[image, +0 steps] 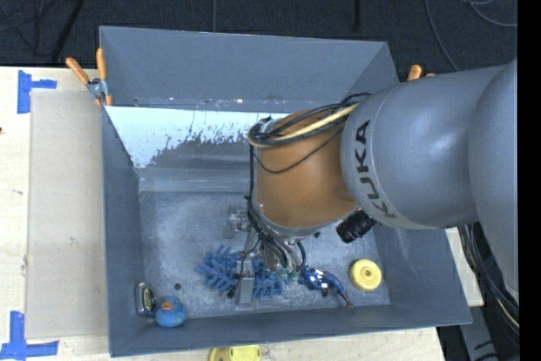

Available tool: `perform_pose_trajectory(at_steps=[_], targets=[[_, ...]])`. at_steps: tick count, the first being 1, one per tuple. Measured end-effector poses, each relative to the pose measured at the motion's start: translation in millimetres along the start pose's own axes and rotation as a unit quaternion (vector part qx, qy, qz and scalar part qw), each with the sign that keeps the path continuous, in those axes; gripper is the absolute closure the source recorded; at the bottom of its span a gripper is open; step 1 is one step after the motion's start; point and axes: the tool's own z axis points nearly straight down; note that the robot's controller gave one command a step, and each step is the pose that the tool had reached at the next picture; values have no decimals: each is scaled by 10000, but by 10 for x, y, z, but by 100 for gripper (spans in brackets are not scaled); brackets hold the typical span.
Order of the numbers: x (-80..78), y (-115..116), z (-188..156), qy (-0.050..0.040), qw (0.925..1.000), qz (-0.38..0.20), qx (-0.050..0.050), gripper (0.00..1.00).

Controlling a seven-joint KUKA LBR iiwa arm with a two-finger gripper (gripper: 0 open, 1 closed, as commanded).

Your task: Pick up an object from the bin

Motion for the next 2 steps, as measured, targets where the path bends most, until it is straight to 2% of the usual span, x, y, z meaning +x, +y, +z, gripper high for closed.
perform_pose_trajectory(at_steps=[1, 2], targets=[[-271, -234, 830, 6, 9999, -132, 3, 0], [-316, -267, 1184, -1, 10000, -16, 2, 0]])
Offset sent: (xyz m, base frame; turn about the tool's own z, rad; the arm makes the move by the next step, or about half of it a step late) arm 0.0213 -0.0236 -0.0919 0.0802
